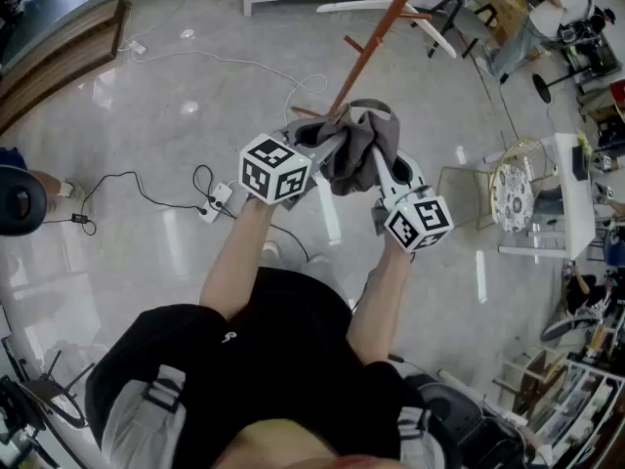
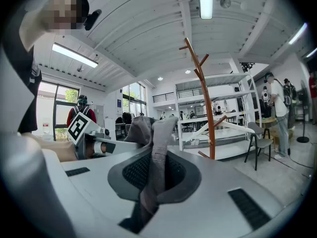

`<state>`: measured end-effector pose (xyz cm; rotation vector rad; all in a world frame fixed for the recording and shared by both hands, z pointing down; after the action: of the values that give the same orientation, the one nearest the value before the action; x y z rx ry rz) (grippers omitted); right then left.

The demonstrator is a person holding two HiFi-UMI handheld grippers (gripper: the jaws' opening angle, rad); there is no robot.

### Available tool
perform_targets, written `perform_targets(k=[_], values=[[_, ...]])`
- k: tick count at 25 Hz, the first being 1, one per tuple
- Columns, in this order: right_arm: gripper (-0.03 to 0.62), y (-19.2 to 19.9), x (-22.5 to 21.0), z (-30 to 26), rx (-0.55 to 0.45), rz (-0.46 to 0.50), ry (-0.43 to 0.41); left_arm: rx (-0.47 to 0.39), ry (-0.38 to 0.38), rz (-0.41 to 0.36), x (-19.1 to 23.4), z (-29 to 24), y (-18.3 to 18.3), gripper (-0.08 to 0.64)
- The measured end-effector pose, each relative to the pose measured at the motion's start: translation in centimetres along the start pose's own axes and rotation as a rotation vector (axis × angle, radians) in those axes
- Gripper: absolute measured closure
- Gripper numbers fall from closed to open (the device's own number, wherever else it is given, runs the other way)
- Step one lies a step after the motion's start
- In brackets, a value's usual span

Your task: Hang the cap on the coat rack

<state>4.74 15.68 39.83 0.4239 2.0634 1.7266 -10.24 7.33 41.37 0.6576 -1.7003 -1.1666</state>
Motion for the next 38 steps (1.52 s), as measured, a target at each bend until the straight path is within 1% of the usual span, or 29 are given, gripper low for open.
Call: perform_targets(k=[3,6,12,18,21,25,31,35,38], values=[[0.583,0.3,-0.5,-1.2,-0.021,-0.002,-0.006,-0.011,-0.017,-0.005,0.8,-0.4,-0.3,0.499],[0.583,0.8,-0.4,-2.2,-0.005,-0.002,-0.005,-0.010,-0.024,-0.004,1.8,-0.2,0.0,0.499],[0.583,-0.2,-0.1,-3.4,-0.003,0.025,-0.002,-0.037,-0.027,-0.006,2.6,0.3,-1.0,0.499],[0.581,-0.5,-2.3,-3.0,0.011,0.017,0.021,-0.024,-0.022,-0.001,2.5,-2.0,-1.3,0.499],[0.581,-0.4,-4.6,-3.6,0.000,0.002,0.023,-0.018,-0.024,-0.018,3.0,-4.1,-1.5,0.499],[0.581,0.3,-8.3,-5.2,-0.010,-0.023,-0.002,-0.001,-0.061,-0.030,4.4,-7.0,-1.5,0.499],[0.581,-1.6,-15.0,-9.8,-0.054,-0.028,-0.084,-0.010,-0.141,-0.079,7.6,-12.5,-4.6,0.499],[0.581,-3.5,-21.0,-11.1,-0.073,-0.040,-0.136,0.010,-0.165,-0.104,8.1,-17.5,-7.1,0.499],[0.581,-4.4,-24.5,-12.0,-0.074,-0.038,-0.186,0.023,-0.186,-0.120,8.3,-20.6,-8.1,0.499]])
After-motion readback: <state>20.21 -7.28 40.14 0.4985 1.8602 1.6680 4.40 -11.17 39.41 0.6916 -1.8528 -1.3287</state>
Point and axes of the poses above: the fingertips, and each gripper's own axes: z backward along the fingers, x to its left, y out of its underside, the point moved 7 cm from there along z, backward along the fingers, and after that the axes turned 7 degrees about -y, right-handed, at the moved point
